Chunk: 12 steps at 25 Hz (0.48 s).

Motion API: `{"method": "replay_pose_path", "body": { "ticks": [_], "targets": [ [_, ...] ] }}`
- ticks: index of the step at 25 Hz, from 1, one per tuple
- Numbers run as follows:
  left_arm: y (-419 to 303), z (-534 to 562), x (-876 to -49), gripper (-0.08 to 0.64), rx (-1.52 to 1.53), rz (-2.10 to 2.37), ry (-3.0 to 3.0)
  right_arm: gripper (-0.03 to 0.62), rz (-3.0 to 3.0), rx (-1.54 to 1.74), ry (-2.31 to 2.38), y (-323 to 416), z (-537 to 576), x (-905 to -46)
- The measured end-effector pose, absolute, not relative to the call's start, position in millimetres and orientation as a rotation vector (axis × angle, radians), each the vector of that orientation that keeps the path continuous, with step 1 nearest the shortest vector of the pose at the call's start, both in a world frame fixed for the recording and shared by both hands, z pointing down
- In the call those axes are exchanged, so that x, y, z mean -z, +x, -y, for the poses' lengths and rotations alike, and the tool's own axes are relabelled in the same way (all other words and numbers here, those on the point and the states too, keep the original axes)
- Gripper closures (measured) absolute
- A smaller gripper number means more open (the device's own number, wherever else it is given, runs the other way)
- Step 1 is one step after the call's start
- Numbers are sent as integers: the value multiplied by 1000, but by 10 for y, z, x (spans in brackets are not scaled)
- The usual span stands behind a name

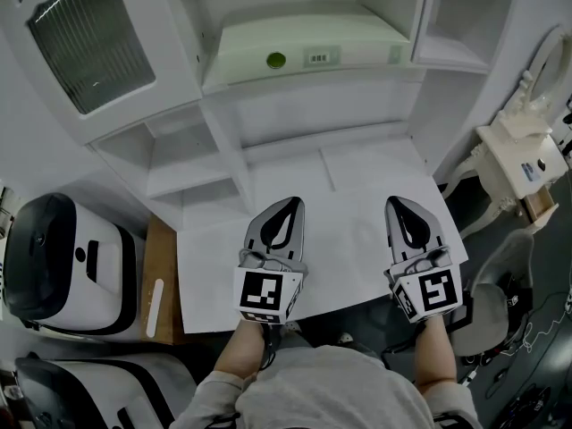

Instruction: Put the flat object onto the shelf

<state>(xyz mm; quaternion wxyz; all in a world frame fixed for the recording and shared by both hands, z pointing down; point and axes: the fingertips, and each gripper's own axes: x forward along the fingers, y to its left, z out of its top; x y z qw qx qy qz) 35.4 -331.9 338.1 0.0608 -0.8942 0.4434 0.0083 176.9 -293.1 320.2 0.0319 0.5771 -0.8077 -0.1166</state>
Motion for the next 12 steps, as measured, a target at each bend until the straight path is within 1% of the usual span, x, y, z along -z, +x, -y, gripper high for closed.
{"method": "replay_pose_path", "body": {
  "ticks": [12],
  "targets": [
    [304, 3264, -3340, 546, -39, -1374, -2670, 583, 2524, 363, 1745, 1718, 2928, -3185]
  ]
}}
